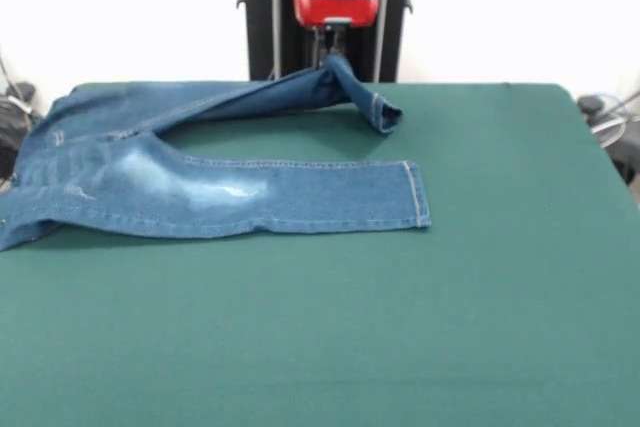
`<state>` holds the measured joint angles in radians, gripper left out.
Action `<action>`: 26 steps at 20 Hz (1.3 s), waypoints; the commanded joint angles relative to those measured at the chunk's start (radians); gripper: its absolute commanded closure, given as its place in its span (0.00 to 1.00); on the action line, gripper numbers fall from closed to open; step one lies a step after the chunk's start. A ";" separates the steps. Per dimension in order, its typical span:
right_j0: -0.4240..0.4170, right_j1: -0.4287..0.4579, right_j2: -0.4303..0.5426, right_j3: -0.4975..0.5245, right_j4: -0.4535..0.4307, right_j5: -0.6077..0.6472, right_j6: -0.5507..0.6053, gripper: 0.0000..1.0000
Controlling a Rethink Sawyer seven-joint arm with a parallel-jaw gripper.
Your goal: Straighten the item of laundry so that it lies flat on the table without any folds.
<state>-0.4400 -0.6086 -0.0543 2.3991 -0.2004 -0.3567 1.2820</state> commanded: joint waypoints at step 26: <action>0.525 -0.243 0.092 0.371 0.326 -0.078 0.774 1.00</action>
<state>0.0086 -0.8379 -0.0543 2.7195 0.0444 -0.4174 1.6499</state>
